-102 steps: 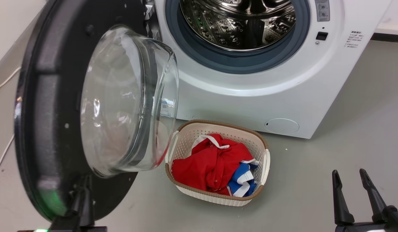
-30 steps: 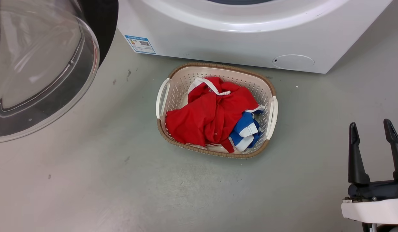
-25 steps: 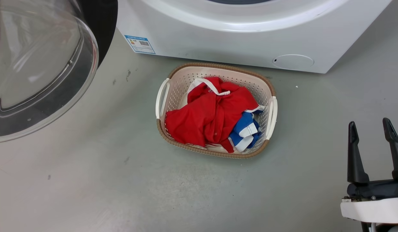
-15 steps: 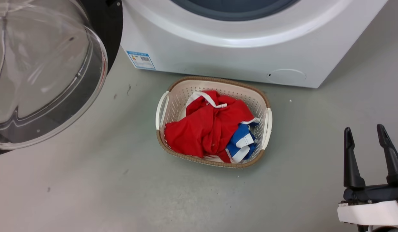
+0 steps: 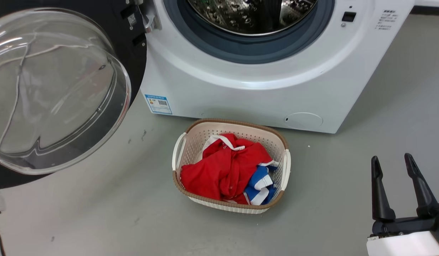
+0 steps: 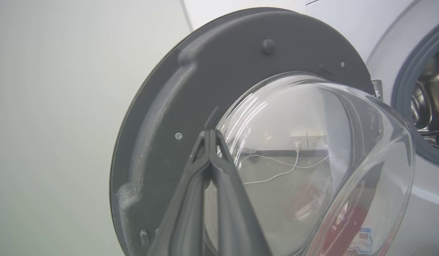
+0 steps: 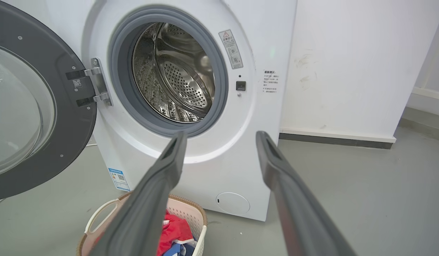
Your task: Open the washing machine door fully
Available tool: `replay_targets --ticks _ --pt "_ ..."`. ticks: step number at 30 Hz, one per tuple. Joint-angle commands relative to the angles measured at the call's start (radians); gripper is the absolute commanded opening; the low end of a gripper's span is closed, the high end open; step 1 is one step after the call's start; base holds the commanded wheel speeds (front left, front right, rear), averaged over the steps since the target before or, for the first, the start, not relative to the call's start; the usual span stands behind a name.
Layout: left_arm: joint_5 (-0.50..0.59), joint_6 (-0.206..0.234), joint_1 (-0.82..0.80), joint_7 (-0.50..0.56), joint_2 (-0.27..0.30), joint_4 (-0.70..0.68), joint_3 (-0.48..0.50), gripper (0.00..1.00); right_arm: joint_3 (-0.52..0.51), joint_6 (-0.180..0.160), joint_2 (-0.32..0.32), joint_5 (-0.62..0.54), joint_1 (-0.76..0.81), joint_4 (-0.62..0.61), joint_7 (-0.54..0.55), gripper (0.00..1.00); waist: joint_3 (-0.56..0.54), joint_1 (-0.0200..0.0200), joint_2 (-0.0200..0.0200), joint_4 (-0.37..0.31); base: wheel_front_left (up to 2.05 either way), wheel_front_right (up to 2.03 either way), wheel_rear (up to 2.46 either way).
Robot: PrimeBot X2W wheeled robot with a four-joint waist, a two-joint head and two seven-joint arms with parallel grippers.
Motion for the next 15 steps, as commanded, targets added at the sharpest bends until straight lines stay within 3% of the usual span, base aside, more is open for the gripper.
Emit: replay_targets --ticks 1,6,15 --pt "0.005 -0.002 0.013 0.002 -0.005 -0.011 -0.01 0.0 0.001 0.0 0.001 0.003 0.008 0.001 -0.002 1.0 -0.017 0.0001 0.0 -0.009 0.0 0.0 0.0" --pt "0.021 -0.008 0.05 0.002 -0.039 -0.072 -0.099 0.0 0.001 0.0 0.001 0.014 0.021 0.008 -0.002 1.0 -0.052 0.0001 0.0 -0.025 0.0 0.0 0.0" --pt "0.073 0.009 0.171 0.002 -0.159 -0.149 -0.278 0.0 -0.002 0.0 0.001 0.03 0.06 0.014 -0.002 1.0 -0.118 0.0001 0.0 -0.063 0.0 0.0 0.0"
